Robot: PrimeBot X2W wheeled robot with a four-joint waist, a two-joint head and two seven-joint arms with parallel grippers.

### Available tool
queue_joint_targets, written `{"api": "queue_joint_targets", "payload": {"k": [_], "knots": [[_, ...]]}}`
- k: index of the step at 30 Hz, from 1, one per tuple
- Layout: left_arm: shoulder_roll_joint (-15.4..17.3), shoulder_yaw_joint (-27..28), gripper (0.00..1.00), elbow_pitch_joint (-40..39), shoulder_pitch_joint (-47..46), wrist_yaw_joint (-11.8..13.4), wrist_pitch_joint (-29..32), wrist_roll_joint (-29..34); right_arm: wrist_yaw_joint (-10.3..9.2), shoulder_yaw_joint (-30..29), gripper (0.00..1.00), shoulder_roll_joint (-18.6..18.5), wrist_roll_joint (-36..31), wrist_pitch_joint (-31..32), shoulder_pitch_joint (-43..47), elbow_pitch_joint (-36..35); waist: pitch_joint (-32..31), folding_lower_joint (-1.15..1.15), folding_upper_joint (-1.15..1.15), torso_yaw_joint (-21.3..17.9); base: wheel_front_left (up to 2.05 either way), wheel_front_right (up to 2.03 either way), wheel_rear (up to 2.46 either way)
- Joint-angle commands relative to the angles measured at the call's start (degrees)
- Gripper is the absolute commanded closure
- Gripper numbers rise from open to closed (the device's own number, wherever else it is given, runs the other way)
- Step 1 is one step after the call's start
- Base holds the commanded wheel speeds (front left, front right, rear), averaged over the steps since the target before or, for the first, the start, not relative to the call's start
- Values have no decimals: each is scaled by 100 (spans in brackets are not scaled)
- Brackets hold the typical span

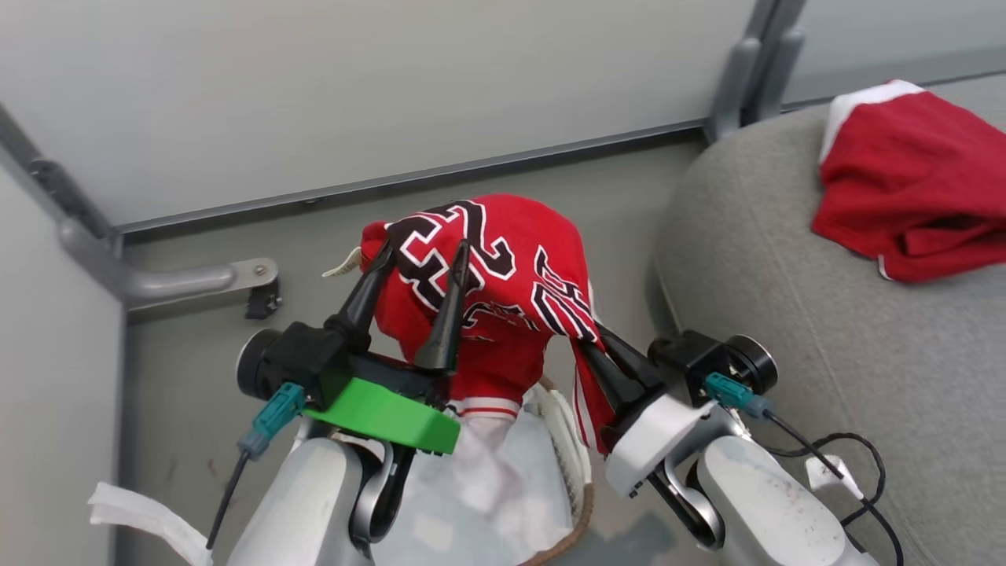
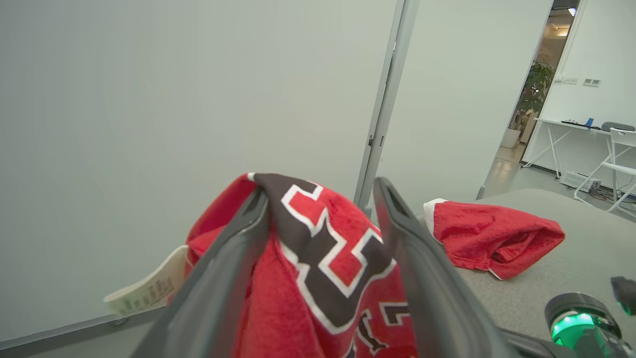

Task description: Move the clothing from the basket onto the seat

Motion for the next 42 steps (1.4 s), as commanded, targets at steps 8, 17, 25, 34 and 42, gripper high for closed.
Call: {"api": "queue_joint_targets", "payload": {"k": [8,17,25,34,42], "knots": [[134,184,0,125,108,-15,0,176,-8,-321,100,-16,145,-12,415,-590,297,0,0,-1405,0,0,0],[235,244,0,264,193,-15,2,212,-8,-584,100,-14,285,-12,768,-1024,373,0,0,-2167,0,0,0],[246,-45,0,411,-11,-15,2,143,-8,-1201,100,-12,204,-12,1041,-1341,476,0,0,-2388,0,0,0],[322,-462,0,500,-237,-16,2,103,-7,-2052,100,-86,-307,-12,478,-1840,754,0,0,-2424,0,0,0],[493,-545,0,432,-265,-16,1,179,-8,-2262,100,-1165,-755,-12,-1325,-2024,1154,0,0,-2399,0,0,0]]}}
